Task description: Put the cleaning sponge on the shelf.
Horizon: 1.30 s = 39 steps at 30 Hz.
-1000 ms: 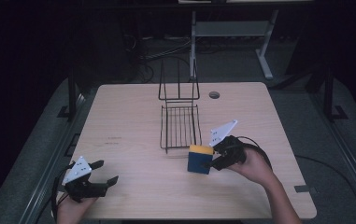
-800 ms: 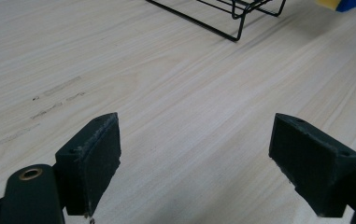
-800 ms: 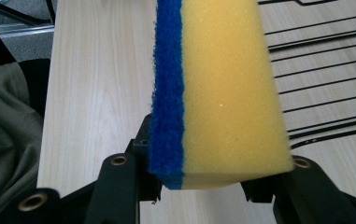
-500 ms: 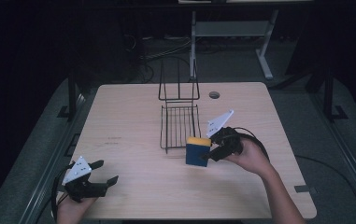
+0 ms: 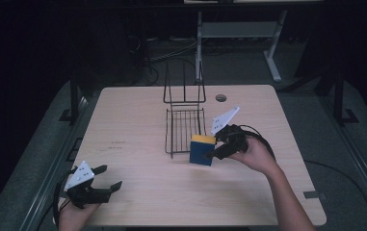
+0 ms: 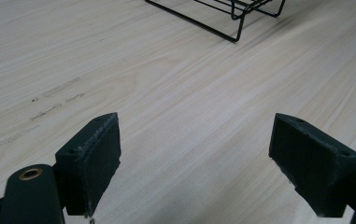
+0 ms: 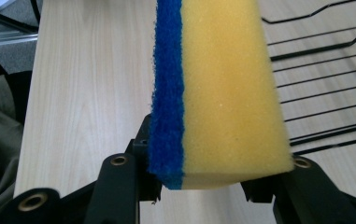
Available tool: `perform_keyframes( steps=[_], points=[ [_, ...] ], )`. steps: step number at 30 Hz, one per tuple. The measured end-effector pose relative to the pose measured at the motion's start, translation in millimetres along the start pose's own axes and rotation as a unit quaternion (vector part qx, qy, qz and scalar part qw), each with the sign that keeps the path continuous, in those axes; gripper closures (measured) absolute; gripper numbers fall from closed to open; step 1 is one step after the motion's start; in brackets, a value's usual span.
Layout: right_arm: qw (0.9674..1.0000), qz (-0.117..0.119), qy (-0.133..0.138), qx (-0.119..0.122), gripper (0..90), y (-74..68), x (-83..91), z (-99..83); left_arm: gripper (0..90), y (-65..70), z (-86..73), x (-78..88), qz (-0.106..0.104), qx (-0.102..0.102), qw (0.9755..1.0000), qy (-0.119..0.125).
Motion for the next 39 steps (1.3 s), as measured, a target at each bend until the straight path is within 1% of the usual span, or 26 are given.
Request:
perform_keyframes(
  steps=[1,5,8,9,15,16,23,26,27,28,29,32,33,36,39],
  points=[
    [1.0000,0.000,0.003,0.000,56.3,1.3,-0.3,1.0,16.2,-0.1,-0.2,0.1,0.000,0.000,1.0000,-0.001],
    [1.0000,-0.001,-0.004,0.001,56.3,4.7,-2.7,1.8,16.2,-0.1,0.2,-0.2,0.000,0.000,1.0000,0.001],
    [1.0000,-0.001,-0.004,0.005,56.3,8.5,-4.8,8.3,16.2,0.0,0.3,-0.1,0.000,0.001,1.0000,0.001],
    [1.0000,0.000,0.000,0.005,56.3,9.1,-5.0,10.7,16.2,-0.2,0.1,0.1,0.000,0.001,1.0000,0.000],
    [1.0000,-0.002,-0.005,0.008,56.2,14.5,-6.6,18.2,16.3,-0.4,-0.2,0.5,-0.001,0.001,1.0000,0.001],
    [1.0000,0.002,0.004,0.006,56.2,16.1,-6.8,22.1,16.2,-0.1,-0.2,0.2,-0.002,0.001,1.0000,0.001],
    [1.0000,-0.001,0.000,0.006,56.2,23.3,-10.6,28.1,16.2,0.0,0.1,0.7,-0.002,0.001,1.0000,0.001],
    [1.0000,-0.002,0.004,0.005,56.2,25.4,-10.5,31.3,16.2,-0.5,-0.2,1.3,-0.001,0.001,1.0000,0.001],
    [1.0000,-0.003,-0.001,0.004,56.2,29.5,-10.7,32.6,16.3,-0.6,-0.2,1.5,-0.001,0.000,1.0000,0.001],
    [1.0000,-0.003,-0.001,0.004,56.2,29.5,-10.7,32.6,16.2,-0.6,-0.2,1.5,-0.001,0.000,1.0000,0.001],
    [0.9999,-0.006,0.006,0.007,56.2,34.1,-10.8,35.9,16.2,-0.6,-0.2,1.5,-0.001,0.000,1.0000,0.002],
    [1.0000,-0.006,0.004,0.004,56.2,37.3,-10.4,37.2,16.2,-0.3,-0.1,1.2,-0.001,0.000,1.0000,0.001],
    [1.0000,-0.006,0.003,-0.001,56.2,41.2,-11.1,37.5,16.2,-0.3,0.2,1.3,-0.001,-0.002,1.0000,0.001],
    [1.0000,-0.007,0.004,-0.003,56.2,45.2,-12.6,37.7,16.3,-0.3,0.3,1.5,-0.001,-0.002,1.0000,0.002],
    [0.9999,-0.011,0.004,-0.008,56.2,52.5,-14.9,38.4,16.2,-0.4,0.3,1.4,-0.001,-0.001,1.0000,0.002]
  ],
)
Point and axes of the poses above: each handheld gripper's, and its own axes: x roughly backward along the jaws, z roughly out of its top, y roughly to its right, the point moved 10 cm from there along -x, roughly forward along the jaws, and after that the axes turned 13 degrees about -z, right-handed, at the moved point
